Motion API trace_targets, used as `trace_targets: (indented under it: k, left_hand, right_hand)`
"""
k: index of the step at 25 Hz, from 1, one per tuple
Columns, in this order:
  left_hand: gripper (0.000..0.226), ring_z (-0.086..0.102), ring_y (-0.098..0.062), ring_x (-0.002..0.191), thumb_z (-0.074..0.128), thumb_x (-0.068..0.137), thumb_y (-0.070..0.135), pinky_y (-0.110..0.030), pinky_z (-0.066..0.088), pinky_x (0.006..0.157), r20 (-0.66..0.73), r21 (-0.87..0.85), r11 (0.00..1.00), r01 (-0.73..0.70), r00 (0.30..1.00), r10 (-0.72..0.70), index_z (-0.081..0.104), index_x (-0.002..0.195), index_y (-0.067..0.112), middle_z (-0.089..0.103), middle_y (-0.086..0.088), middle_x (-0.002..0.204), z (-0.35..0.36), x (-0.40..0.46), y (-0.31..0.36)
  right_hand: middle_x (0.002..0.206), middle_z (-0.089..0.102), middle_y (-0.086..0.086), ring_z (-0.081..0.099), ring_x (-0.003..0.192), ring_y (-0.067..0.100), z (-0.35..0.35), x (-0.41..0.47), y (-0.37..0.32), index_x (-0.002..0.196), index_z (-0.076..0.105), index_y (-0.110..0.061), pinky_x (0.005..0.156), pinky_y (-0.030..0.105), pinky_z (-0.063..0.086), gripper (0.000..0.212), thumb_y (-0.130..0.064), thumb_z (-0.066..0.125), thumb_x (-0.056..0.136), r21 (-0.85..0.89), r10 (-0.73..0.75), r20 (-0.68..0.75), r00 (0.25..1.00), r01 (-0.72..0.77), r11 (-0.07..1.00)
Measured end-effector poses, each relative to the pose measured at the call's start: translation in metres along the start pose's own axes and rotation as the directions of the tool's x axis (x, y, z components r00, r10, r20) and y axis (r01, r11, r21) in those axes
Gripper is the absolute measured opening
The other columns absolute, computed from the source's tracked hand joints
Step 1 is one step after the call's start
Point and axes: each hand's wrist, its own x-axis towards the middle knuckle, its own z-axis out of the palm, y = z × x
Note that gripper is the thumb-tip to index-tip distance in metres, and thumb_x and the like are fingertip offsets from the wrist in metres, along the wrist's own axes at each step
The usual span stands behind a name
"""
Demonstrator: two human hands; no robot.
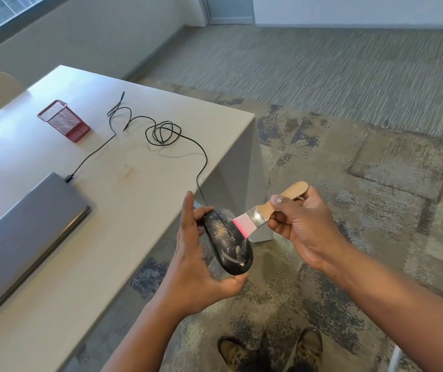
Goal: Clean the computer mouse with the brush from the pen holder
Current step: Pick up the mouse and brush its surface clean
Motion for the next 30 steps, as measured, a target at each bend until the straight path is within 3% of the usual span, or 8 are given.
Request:
trace_targets:
  k: [2, 6, 9, 13, 16, 21, 26, 30]
  left_hand:
    - [0.158, 0.050, -0.018, 0.145, 0.099, 0.064, 0.041, -0.017, 0.035, 0.121, -0.013, -0.024, 1.000, -0.010, 1.000, 0.009, -0.016, 0.172, 0.040, 0.043, 0.002, 0.153, 0.002, -0.001, -0.003]
    - [0.157, 0.054, -0.025, 0.143, 0.101, 0.065, 0.039, -0.033, 0.045, 0.121, -0.033, -0.045, 0.998, -0.034, 0.999, 0.032, -0.013, 0.173, 0.039, 0.042, 0.009, 0.155, 0.005, -0.003, -0.009]
    - [0.157, 0.053, -0.028, 0.145, 0.102, 0.065, 0.038, -0.037, 0.046, 0.121, -0.052, -0.045, 0.998, -0.037, 0.998, 0.034, -0.012, 0.173, 0.036, 0.042, 0.001, 0.157, 0.005, -0.005, -0.012]
    - [0.157, 0.051, -0.031, 0.146, 0.102, 0.066, 0.038, -0.048, 0.046, 0.122, -0.059, -0.029, 0.999, -0.034, 0.998, 0.033, -0.013, 0.173, 0.037, 0.042, -0.003, 0.158, 0.005, -0.005, -0.013]
    - [0.157, 0.050, -0.030, 0.147, 0.100, 0.067, 0.040, -0.039, 0.043, 0.123, -0.057, -0.017, 0.999, -0.039, 0.998, 0.038, -0.014, 0.173, 0.037, 0.042, 0.000, 0.159, 0.005, -0.004, -0.011]
    - [0.153, 0.051, -0.024, 0.148, 0.099, 0.067, 0.040, -0.022, 0.038, 0.122, -0.081, -0.026, 0.998, -0.056, 0.995, 0.054, -0.012, 0.172, 0.044, 0.042, 0.001, 0.158, 0.003, -0.002, -0.008]
    - [0.154, 0.050, -0.022, 0.148, 0.098, 0.066, 0.044, -0.027, 0.039, 0.123, -0.065, -0.004, 0.999, -0.034, 0.997, 0.034, -0.014, 0.172, 0.042, 0.042, 0.003, 0.157, 0.002, -0.003, -0.007]
    - [0.153, 0.048, -0.018, 0.149, 0.095, 0.066, 0.048, -0.031, 0.038, 0.124, -0.052, 0.019, 0.999, -0.026, 0.998, 0.027, -0.015, 0.171, 0.044, 0.038, 0.014, 0.157, 0.001, 0.000, -0.005]
  right_hand:
    - [0.080, 0.070, 0.007, 0.067, 0.062, 0.013, -0.002, 0.000, 0.000, 0.102, 0.052, -0.013, 0.057, 0.028, 0.058, 0.026, -0.004, 0.074, 0.091, -0.003, 0.001, -0.013, 1.000, -0.001, 1.000]
    - [0.085, 0.069, 0.009, 0.069, 0.065, 0.015, -0.003, 0.000, -0.002, 0.104, 0.051, -0.011, 0.058, 0.029, 0.059, 0.027, -0.003, 0.073, 0.092, -0.071, -0.043, -0.058, 0.997, 0.039, 0.997]
    - [0.085, 0.070, 0.009, 0.070, 0.068, 0.018, -0.003, -0.003, -0.010, 0.104, 0.053, -0.011, 0.058, 0.029, 0.059, 0.026, -0.002, 0.074, 0.090, -0.057, -0.070, -0.075, 0.995, 0.066, 0.996]
    - [0.082, 0.073, 0.006, 0.069, 0.069, 0.017, 0.002, -0.014, -0.022, 0.097, 0.070, -0.014, 0.060, 0.028, 0.059, 0.022, -0.006, 0.082, 0.080, 0.089, -0.009, 0.158, 0.987, -0.005, 0.996]
    - [0.083, 0.073, 0.007, 0.069, 0.071, 0.018, 0.011, -0.023, -0.018, 0.090, 0.077, -0.018, 0.064, 0.029, 0.061, 0.012, -0.012, 0.082, 0.081, -0.006, 0.005, 0.320, 0.947, -0.003, 1.000]
    - [0.077, 0.073, 0.005, 0.068, 0.068, 0.016, 0.005, -0.024, -0.014, 0.088, 0.078, -0.023, 0.065, 0.028, 0.059, 0.014, -0.010, 0.075, 0.090, -0.160, -0.075, 0.274, 0.959, 0.122, 0.980]
    - [0.075, 0.073, 0.004, 0.068, 0.067, 0.016, -0.014, -0.015, -0.018, 0.088, 0.077, -0.022, 0.064, 0.027, 0.059, 0.015, -0.007, 0.074, 0.091, -0.254, -0.146, 0.196, 0.970, 0.194, 0.948]
    - [0.081, 0.074, 0.009, 0.071, 0.071, 0.021, -0.016, -0.019, -0.022, 0.090, 0.074, -0.019, 0.063, 0.028, 0.060, 0.005, -0.016, 0.078, 0.087, -0.102, -0.133, 0.211, 0.968, 0.157, 0.982]
